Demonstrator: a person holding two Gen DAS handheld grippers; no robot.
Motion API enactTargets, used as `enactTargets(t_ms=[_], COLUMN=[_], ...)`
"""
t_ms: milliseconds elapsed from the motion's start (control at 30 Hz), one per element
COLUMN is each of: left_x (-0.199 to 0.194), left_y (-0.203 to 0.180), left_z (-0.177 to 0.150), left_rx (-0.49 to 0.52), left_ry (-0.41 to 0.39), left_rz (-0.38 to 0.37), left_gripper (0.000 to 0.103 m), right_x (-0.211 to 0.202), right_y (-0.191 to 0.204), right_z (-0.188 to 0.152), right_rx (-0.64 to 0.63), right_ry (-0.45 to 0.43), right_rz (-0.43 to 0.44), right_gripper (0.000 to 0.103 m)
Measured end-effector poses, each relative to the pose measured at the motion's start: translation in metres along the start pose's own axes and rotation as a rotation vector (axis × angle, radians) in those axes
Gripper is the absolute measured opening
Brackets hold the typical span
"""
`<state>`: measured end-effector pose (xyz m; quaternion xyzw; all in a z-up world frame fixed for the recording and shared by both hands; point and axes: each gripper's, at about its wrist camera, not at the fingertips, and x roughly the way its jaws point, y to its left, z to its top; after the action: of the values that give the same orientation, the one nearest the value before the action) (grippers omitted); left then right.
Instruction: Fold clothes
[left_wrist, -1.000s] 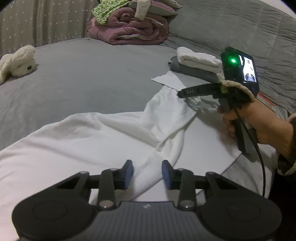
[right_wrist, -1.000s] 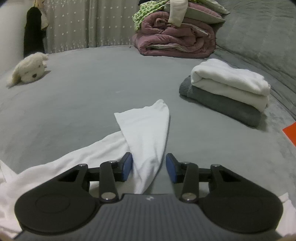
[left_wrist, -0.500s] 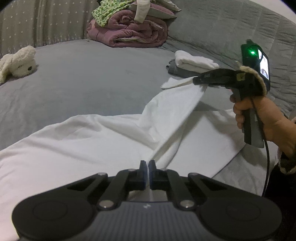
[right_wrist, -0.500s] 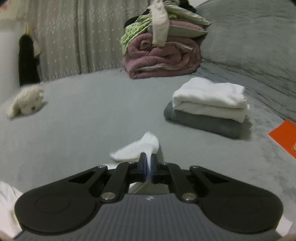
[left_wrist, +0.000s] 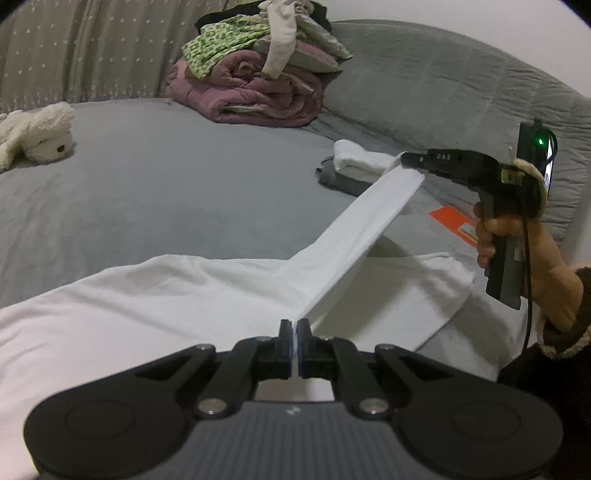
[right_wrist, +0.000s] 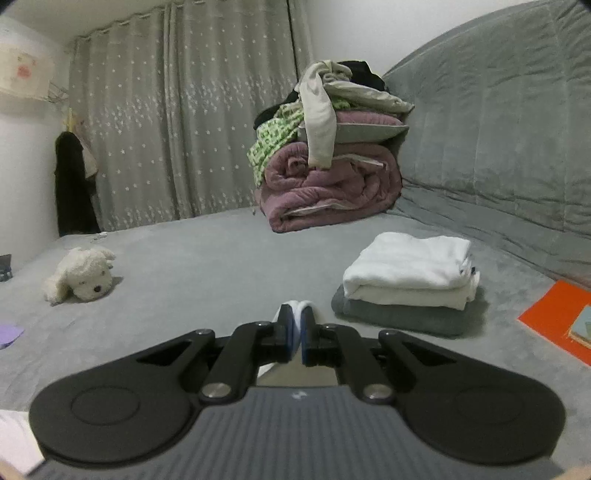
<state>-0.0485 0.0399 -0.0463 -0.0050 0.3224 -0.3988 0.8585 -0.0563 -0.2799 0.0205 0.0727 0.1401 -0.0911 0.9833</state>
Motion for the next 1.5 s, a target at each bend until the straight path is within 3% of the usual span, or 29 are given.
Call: enactTargets(t_ms=[300, 567, 733, 867, 967, 1100, 1167, 1300, 1500], left_x=[-0.002, 0.01, 0.011, 0.014, 0.013, 0.01, 0.008, 0.006, 0.005], left_y=[-0.007, -0.01, -0.012, -0.011, -0.01, -0.008, -0.007, -0.007, -0.008], left_z=[-0.016, -0.029, -0.032, -0.031, -0.03, -0.028, -0.027, -0.024, -0.019], left_rx=[0.058, 0.103, 0.121, 0.12, 0.108, 0.092, 0.086, 0.083, 0.069], left_ry=[0.045, 0.133, 0.158, 0.175, 0.179, 0.169, 0.162, 0.15, 0.13], left_rz=[-0.034, -0.025, -0.023, -0.025, -0.029, -0.03, -0.029, -0.021, -0.017], left_gripper=[0.002, 0.002, 0.002, 0.003, 0.005, 0.013, 0.018, 0.03, 0.035], right_x=[-0.034, -0.035, -0.027, -0.026, -0.025, -0.027, -0.028, -0.029, -0.026], right_y=[-0.013, -0.022, -0.035, -0.039, -0.042, -0.041, -0.042, -0.043, -0.042], right_z=[-0.013, -0.05, -0.069, -0.071, -0.073, -0.074, -0.074, -0.073, -0.073], right_rx=[-0.106, -0.188, -0.166, -0.147, -0.134, -0.148, -0.148, -0.159, -0.172], right_ry=[0.023, 0.169, 0.311, 0.35, 0.378, 0.371, 0.364, 0.337, 0.314], right_rz=[0.052, 0.049, 0.035, 0.032, 0.029, 0.023, 0.017, 0.014, 0.015], right_gripper=[0.004, 0.004, 0.005, 0.006, 0.016, 0.021, 0.034, 0.035, 0.035])
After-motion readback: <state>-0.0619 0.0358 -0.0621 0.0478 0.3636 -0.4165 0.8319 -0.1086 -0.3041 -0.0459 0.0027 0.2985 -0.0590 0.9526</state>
